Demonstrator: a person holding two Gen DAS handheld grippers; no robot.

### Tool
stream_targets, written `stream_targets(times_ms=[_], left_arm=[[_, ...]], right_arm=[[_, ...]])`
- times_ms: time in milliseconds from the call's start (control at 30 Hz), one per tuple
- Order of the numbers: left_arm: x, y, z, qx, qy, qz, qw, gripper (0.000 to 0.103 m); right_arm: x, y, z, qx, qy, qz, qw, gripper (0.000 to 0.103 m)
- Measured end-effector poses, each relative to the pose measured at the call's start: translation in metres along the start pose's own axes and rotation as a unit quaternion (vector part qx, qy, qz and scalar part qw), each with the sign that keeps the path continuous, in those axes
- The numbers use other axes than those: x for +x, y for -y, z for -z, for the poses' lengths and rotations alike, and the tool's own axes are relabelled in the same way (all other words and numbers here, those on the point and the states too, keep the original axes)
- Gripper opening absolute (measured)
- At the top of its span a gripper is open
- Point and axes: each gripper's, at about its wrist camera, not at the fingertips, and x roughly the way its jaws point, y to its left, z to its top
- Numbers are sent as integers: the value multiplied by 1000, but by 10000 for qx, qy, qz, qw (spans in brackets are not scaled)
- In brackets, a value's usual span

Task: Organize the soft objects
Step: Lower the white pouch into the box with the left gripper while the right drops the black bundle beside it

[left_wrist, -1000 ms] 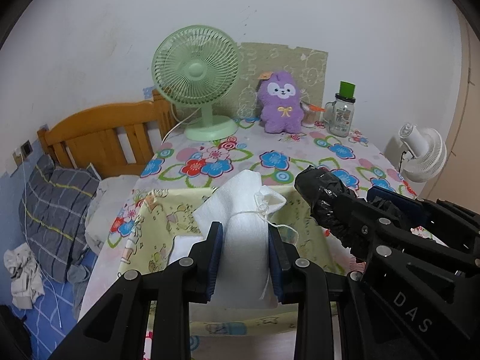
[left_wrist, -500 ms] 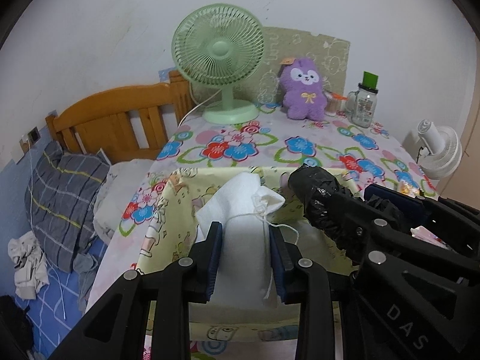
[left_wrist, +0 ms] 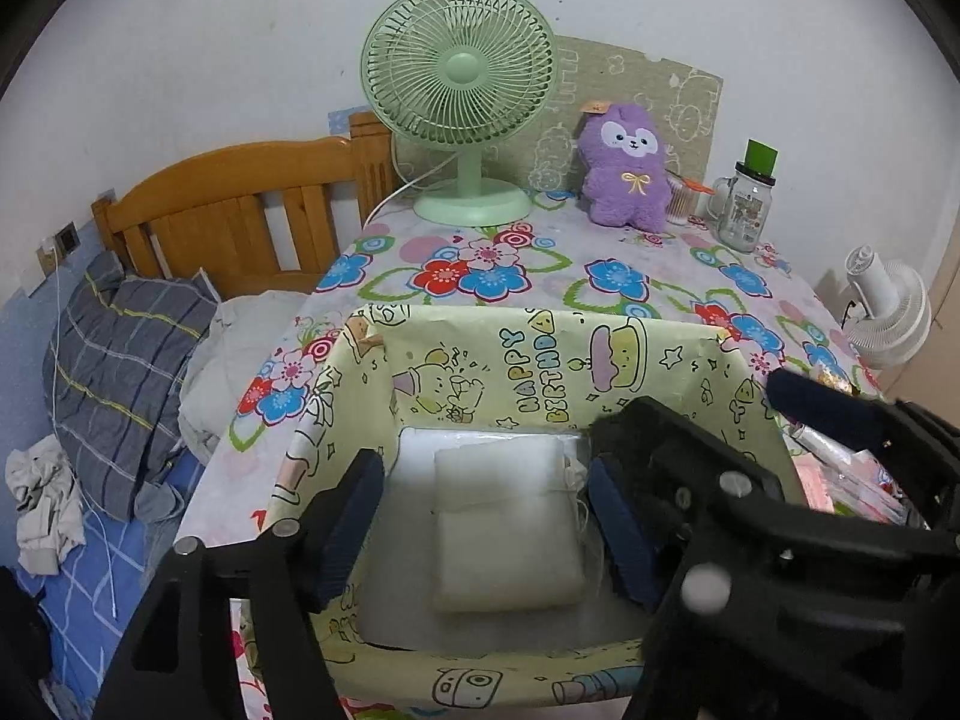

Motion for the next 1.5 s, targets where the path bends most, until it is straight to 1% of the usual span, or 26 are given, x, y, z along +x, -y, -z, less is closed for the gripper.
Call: stream_targets(times_ms=[133,167,300,433,533,633,800,1100,1500], left_arm=[[-4,3,0,29,46,-15,10000,86],[-5,4,0,54,68,-30,10000,86],[-11,9,0,78,114,-4,9999,88],[-16,17,0,153,170,-30,9997,88],[-21,24,0,176,189,6,9997,88],[-28,30,0,191,243,75,9995,88],[-42,43,1,362,362,63,9987,88],[-65,65,5,459,548,201,9972,88],[-96,96,8,613,810,286,9944,88]], right_arm=[[-6,-1,0,-116,81,104,9998,86],[-7,-1,0,-123,71,129,9998,87],[-12,5,0,-39,70,205,9998,89],[-20,12,2,-1,93,302,9995,92],[-28,17,4,16,148,399,9991,92],[-38,25,6,120,186,392,9990,92],[-52,35,9,245,226,416,9986,92],[-83,49,15,255,404,496,9976,92],[-123,69,23,334,682,651,9950,92]])
